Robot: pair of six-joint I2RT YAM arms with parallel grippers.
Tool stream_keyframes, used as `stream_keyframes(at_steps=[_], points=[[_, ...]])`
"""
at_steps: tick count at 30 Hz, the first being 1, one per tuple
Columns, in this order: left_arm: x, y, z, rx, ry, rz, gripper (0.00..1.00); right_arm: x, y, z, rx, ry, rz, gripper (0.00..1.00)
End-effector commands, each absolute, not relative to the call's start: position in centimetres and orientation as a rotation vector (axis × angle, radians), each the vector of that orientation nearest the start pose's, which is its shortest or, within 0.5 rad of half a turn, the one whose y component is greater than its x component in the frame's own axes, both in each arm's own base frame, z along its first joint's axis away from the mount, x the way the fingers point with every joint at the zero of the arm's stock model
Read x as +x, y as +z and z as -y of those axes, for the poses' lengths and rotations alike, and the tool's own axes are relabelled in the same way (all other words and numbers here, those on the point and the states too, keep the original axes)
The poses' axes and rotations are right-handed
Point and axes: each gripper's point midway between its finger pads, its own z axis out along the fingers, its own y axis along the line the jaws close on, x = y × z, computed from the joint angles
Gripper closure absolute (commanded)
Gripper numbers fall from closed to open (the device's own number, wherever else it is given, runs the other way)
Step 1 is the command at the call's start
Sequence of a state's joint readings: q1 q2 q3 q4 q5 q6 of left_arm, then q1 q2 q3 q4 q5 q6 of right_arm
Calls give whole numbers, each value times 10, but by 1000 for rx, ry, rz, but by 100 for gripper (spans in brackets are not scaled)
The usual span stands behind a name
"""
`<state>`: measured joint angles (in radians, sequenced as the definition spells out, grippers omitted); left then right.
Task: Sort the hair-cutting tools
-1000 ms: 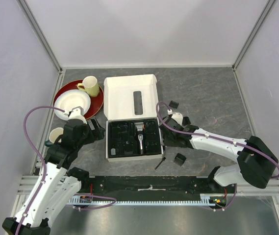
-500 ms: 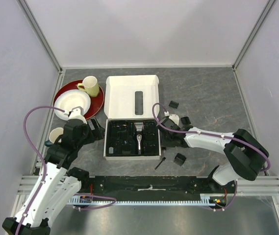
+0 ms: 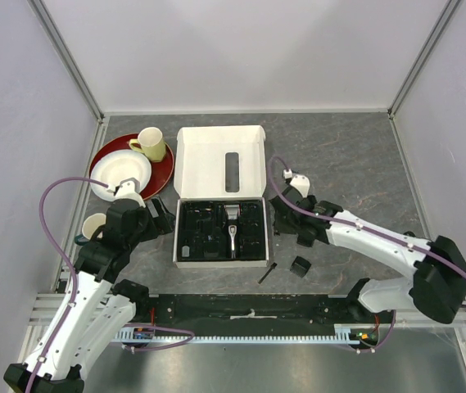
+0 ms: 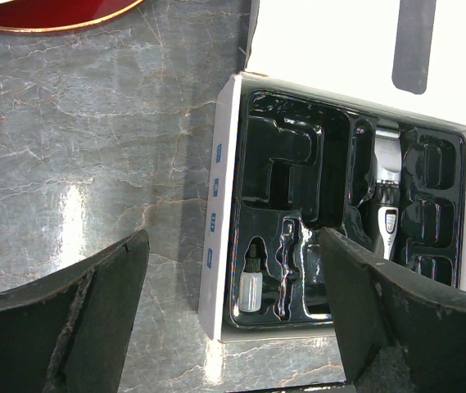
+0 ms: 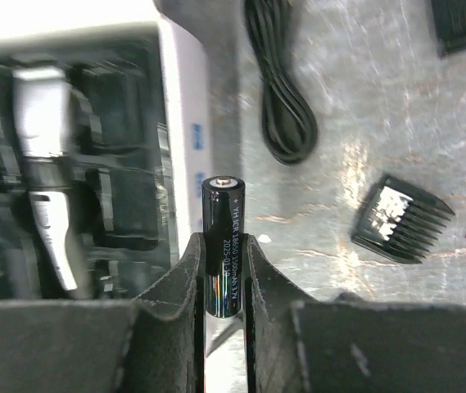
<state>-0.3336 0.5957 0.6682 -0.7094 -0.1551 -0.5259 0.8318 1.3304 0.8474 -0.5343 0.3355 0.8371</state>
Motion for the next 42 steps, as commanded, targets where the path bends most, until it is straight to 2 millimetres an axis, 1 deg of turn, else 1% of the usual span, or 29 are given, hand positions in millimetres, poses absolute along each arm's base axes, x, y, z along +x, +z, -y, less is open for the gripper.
stream_keyframes(at_steps=[1,4,5,8,9,10,12,14,15,16,18,19,21,24,26,27,30,38,39,42], points=[[216,174,68,-321,-332,-2157,9,246,143,-223,167,373,-2392,91],[216,174,69,-317,-333,-2158,9,248,165,-241,145,481,-2356,91],[216,174,69,-318,-335,-2160,9,250,172,-251,137,537,-2333,91],[216,173,70,-314,-337,-2162,9,253,183,-277,118,625,-2291,91],[216,172,70,-314,-335,-2167,10,253,184,-284,112,634,-2290,91],[216,173,70,-315,-338,-2164,9,254,184,-296,98,645,-2293,91],[216,172,70,-315,-338,-2166,9,256,187,-313,81,670,-2274,91],[216,173,70,-314,-337,-2166,9,262,188,-330,71,684,-2264,91],[216,172,70,-314,-337,-2166,9,264,192,-345,57,703,-2250,91],[216,173,69,-315,-337,-2164,9,267,182,-351,50,686,-2266,91],[216,172,70,-312,-338,-2166,10,270,182,-363,55,699,-2262,91],[216,174,70,-315,-340,-2161,10,272,171,-367,51,679,-2282,91],[216,174,69,-315,-338,-2161,9,274,167,-372,62,673,-2288,91],[216,174,69,-317,-340,-2158,10,277,146,-379,83,642,-2337,90],[215,174,70,-313,-340,-2158,10,275,139,-386,73,656,-2362,90],[216,175,70,-315,-342,-2157,9,276,133,-389,72,649,-2376,90],[215,174,70,-313,-341,-2160,9,280,122,-393,79,630,-2390,90],[215,174,70,-314,-343,-2159,9,291,105,-401,81,577,-2393,90],[215,174,70,-314,-342,-2160,10,292,99,-401,78,560,-2398,89],[215,174,70,-314,-343,-2159,10,293,93,-400,78,539,-2405,89]])
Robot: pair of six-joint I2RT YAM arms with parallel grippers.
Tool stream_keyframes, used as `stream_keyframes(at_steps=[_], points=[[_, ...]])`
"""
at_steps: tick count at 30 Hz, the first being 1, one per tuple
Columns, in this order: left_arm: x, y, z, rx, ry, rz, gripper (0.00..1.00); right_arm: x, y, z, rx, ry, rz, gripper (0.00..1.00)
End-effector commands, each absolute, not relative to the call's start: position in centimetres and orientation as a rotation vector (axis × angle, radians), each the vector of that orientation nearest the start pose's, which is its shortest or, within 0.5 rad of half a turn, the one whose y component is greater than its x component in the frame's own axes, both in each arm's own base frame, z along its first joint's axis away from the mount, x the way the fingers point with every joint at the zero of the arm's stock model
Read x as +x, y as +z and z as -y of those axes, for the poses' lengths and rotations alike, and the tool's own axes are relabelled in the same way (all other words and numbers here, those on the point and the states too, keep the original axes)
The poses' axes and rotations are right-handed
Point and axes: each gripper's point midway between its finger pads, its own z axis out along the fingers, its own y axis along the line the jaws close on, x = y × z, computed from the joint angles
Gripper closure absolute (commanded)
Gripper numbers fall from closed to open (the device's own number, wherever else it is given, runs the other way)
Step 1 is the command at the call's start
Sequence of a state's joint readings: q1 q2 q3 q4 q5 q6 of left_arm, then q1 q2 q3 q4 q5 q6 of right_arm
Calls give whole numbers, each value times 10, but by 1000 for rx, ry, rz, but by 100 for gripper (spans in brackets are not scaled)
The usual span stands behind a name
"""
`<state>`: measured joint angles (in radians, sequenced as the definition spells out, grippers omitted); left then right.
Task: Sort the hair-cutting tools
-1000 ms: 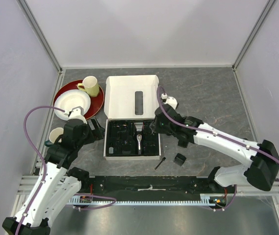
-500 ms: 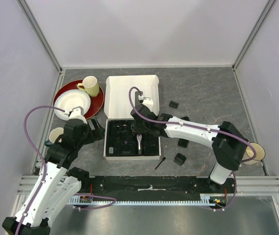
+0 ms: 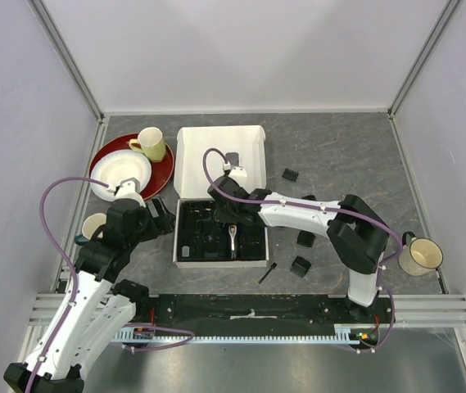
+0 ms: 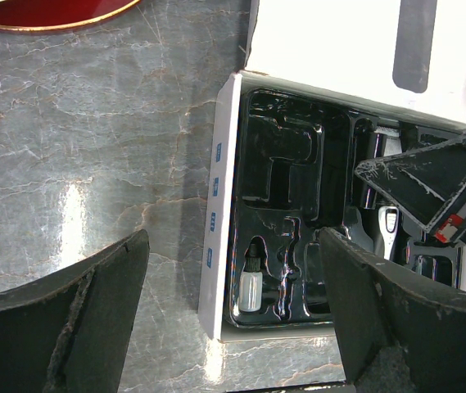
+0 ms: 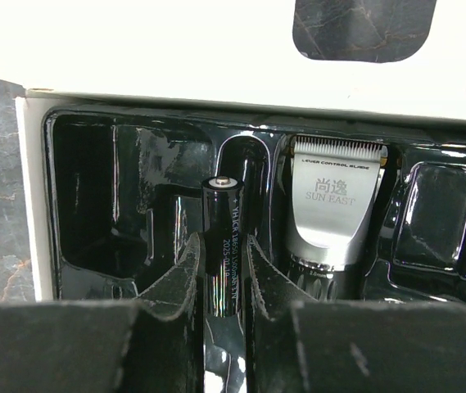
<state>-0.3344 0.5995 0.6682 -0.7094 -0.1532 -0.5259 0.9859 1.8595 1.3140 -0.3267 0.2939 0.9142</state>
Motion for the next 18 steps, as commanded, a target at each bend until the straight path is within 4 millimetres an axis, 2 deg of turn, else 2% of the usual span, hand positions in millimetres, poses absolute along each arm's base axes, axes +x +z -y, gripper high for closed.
stream_keyframes(at_steps=[1,7,14,18], points=[[216,174,70,-315,-341,-2158,9,294,91,-399,80,532,-2408,88],[215,173,70,-314,-339,-2161,9,294,89,-394,82,493,-2416,72],[215,173,69,-317,-337,-2160,9,293,110,-393,76,513,-2392,53],[216,174,69,-317,-338,-2157,9,295,116,-392,61,507,-2379,50]])
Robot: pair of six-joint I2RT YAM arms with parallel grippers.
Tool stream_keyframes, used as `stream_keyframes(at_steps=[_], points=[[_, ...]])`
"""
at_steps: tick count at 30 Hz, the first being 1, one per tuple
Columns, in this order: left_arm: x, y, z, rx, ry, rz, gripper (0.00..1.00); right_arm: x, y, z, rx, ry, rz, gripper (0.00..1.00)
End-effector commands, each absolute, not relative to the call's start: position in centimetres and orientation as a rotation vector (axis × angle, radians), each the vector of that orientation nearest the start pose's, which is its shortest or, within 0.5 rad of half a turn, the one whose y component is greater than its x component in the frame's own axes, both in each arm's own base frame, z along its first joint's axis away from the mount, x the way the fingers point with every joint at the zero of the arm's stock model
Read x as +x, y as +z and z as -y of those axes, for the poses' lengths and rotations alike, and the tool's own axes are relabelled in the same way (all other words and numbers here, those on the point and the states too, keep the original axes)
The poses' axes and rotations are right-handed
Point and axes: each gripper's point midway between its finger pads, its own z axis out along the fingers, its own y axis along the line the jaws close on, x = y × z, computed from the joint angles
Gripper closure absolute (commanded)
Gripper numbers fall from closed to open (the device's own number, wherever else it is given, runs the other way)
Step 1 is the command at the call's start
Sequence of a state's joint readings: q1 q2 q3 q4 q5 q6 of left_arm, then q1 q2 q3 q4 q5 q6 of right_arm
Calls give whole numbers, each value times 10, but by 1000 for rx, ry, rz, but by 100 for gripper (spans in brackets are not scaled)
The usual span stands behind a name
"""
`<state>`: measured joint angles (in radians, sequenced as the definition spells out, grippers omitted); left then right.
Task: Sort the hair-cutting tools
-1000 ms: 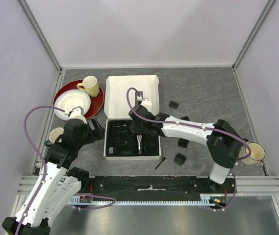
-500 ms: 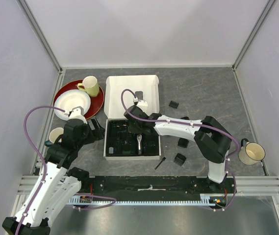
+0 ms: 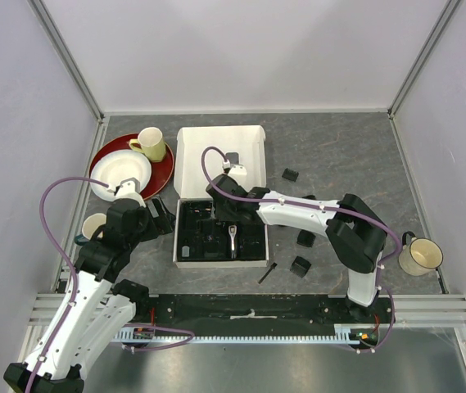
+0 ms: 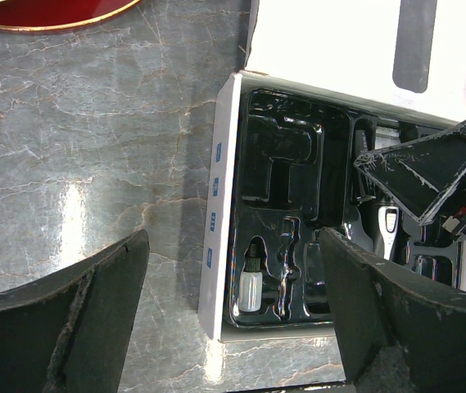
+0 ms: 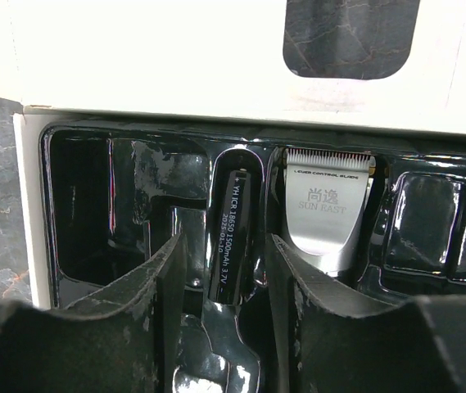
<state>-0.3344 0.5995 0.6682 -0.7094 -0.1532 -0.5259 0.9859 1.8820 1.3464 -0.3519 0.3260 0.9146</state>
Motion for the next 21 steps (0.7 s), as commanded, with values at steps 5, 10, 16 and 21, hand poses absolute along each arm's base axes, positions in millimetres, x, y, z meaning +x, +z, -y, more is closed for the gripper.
stream_keyframes(at_steps=[5,10,16,21], points=[[216,175,69,-317,-337,-2155,10,294,114,-394,38,506,-2386,68],[216,174,69,-315,-336,-2159,9,286,107,-398,7,506,-2418,71],[216,175,69,-317,-337,-2155,9,280,82,-397,-20,461,-2470,76],[216,174,69,-317,-337,-2155,10,278,71,-394,-23,427,-2486,81]])
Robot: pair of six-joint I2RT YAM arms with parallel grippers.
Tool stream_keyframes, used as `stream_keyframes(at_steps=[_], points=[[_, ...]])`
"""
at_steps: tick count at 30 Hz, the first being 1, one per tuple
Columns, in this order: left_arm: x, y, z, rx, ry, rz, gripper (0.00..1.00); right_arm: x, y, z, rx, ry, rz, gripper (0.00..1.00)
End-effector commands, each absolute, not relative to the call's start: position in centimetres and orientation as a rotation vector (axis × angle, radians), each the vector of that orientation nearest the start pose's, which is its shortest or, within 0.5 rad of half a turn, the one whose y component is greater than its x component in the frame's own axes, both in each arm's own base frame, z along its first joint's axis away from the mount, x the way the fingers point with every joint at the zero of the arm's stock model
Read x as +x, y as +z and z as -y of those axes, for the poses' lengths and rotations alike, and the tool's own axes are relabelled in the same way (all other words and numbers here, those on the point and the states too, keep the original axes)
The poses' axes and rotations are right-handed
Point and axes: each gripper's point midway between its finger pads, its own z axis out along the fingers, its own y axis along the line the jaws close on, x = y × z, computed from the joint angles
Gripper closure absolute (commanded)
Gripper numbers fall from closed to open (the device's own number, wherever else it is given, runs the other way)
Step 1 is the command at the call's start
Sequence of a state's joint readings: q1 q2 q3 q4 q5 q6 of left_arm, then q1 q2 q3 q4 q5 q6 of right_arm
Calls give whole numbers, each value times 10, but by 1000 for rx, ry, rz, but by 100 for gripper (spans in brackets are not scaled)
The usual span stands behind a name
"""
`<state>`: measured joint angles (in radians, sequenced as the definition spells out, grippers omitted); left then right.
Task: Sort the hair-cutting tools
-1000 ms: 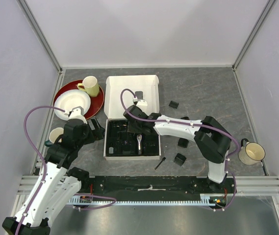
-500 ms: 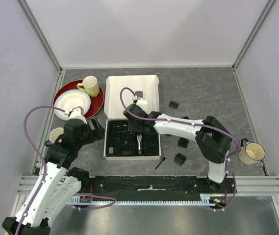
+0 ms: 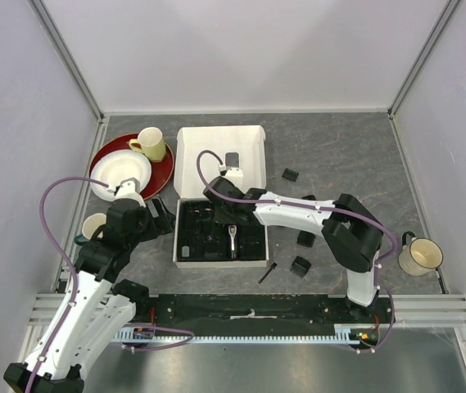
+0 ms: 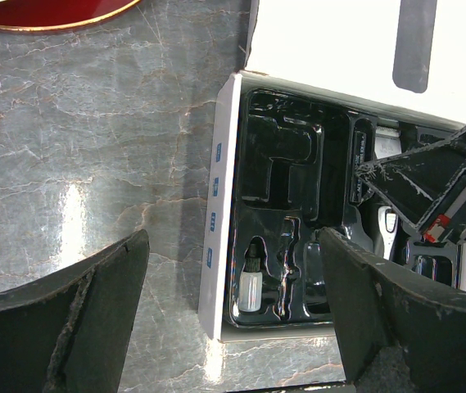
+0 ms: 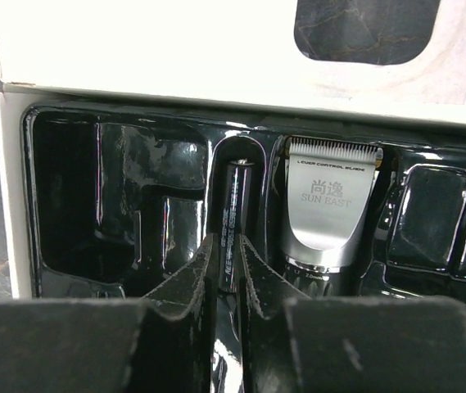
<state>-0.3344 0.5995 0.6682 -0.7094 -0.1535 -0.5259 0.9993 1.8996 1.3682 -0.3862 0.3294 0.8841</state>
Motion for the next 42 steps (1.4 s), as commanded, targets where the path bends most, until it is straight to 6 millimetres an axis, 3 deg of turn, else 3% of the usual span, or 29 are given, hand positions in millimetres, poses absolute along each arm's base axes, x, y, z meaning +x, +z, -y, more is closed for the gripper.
stream_keyframes(at_steps=[1,9,17,22,24,29,30,31,37,42], points=[[216,174,69,-316,-337,-2157,9,278,68,-393,-25,418,-2493,82],[216,175,69,-318,-336,-2153,9,278,66,-393,-31,399,-2493,84],[215,175,69,-317,-338,-2154,9,291,131,-387,-2,411,-2383,74],[215,175,69,-316,-341,-2151,10,291,172,-372,5,430,-2308,59],[215,175,69,-316,-342,-2152,9,286,182,-360,-29,409,-2298,49],[215,177,69,-317,-346,-2146,9,275,185,-299,48,210,-2288,30],[215,177,69,-317,-347,-2144,9,267,186,-284,70,198,-2285,13],[214,176,70,-316,-347,-2148,9,262,184,-274,82,185,-2288,2],[215,176,71,-310,-351,-2151,10,231,170,-195,333,142,-2246,2],[215,175,71,-308,-353,-2154,10,209,166,-157,440,216,-2225,2]])
